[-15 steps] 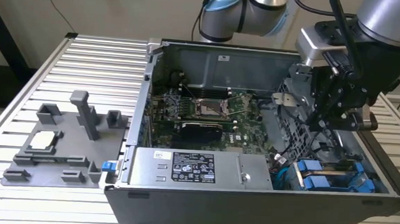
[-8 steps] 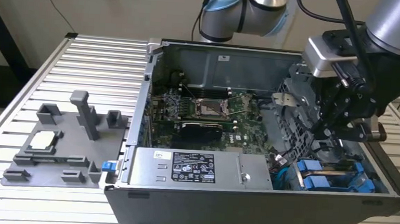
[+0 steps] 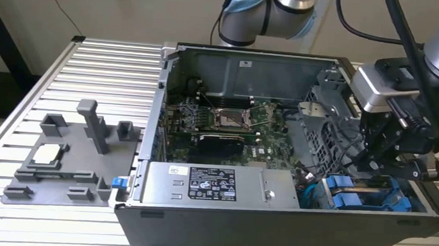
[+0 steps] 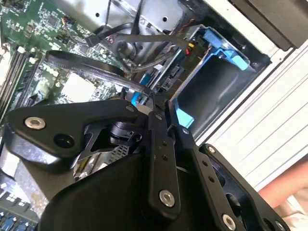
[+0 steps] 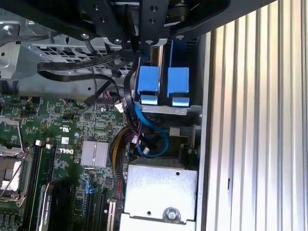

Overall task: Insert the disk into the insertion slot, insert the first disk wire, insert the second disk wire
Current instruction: 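Insert the second disk wire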

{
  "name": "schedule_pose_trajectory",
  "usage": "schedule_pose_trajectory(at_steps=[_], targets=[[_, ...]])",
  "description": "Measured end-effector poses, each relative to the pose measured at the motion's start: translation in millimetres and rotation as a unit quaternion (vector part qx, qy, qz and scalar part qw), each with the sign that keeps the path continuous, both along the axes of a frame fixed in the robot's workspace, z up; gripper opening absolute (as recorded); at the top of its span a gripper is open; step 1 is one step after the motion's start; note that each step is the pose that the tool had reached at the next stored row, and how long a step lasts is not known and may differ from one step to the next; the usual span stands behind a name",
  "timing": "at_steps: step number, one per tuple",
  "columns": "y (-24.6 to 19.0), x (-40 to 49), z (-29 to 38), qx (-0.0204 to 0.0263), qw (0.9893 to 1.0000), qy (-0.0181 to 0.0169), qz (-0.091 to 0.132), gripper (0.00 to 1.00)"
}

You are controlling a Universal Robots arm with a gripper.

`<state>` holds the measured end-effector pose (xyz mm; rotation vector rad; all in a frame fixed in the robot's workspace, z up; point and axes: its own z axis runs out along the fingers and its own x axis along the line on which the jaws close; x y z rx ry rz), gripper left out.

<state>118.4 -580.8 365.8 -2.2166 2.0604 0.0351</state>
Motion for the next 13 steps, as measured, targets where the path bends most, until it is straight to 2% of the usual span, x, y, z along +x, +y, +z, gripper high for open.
schedule_pose_trajectory(at_steps=[3, 5, 8, 10, 12, 13], targets=[[-2.6, 10.8, -3.7, 0.0008, 1.0000, 0.0005, 0.000, 0.16], [-3.1, 18.6, -5.8, 0.0009, 1.0000, 0.0023, 0.000, 0.16], [-3.1, 22.0, -10.0, 0.0009, 1.0000, 0.0048, 0.000, 0.16], [-3.1, 22.1, -11.6, 0.0007, 1.0000, 0.0099, 0.000, 0.16], [-3.1, 22.1, -12.5, 0.0008, 0.9998, 0.0181, 0.000, 0.16], [-3.1, 22.4, -13.4, 0.0013, 0.9998, 0.0187, 0.000, 0.16]])
